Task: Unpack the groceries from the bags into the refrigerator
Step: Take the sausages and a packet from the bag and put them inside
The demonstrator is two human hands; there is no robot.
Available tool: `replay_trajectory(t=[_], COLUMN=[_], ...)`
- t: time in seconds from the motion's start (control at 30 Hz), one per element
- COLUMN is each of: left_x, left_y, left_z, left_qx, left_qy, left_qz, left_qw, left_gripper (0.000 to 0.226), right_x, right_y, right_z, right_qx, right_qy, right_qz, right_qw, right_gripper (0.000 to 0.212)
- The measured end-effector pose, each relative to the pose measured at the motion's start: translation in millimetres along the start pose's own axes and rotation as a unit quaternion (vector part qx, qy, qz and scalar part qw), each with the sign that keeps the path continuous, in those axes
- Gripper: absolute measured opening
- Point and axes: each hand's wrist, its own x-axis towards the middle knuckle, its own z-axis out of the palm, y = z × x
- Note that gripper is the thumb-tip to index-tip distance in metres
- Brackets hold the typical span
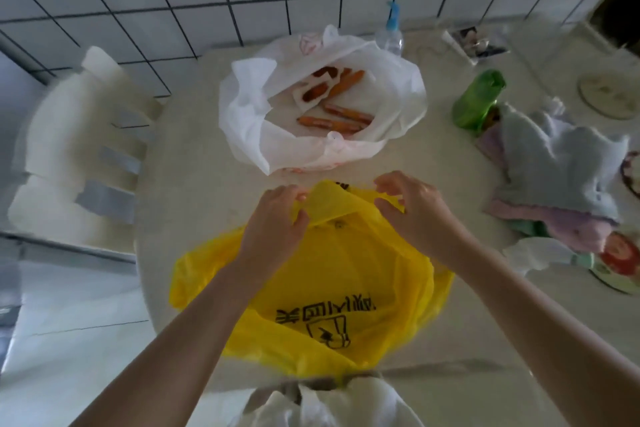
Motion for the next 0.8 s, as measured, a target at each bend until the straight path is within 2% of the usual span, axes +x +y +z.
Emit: replay_trajectory(t=[0.2, 0.37, 0.47, 0.6, 0.8], left_x=[74, 151, 198, 253, 316], left_y=[11, 0, -11, -22, -45], left_z=[-6, -3, 1, 10, 18], left_qx=[0.060, 0.163, 0.236, 0.277, 0.387], left_qy=[-0.010, -0.065, -0.071, -0.056, -0.117], left_qz=[0.028, 0.035, 0.069, 0.105, 0.107], left_qw=[0.998, 0.984, 0.967, 0.953, 0.908], left_gripper=[0.038, 0.040, 0.037, 0.040, 0.056], right_x=[83, 154, 196, 244, 296], right_y=[15, 26, 36, 48, 71], right_z=[-27, -33, -25, -1, 45], right_qx=[-0.046, -0.076, -0.102, -0.130, -0.262], right_qy=[-0.022, -0.055, -0.069, -0.093, -0.141], right_qz=[-0.033, -0.049, -0.053, -0.066, -0.134], right_qw=[0.998, 0.994, 0.991, 0.985, 0.945], right_gripper=[0.035, 0.042, 0.047, 0.060, 0.069])
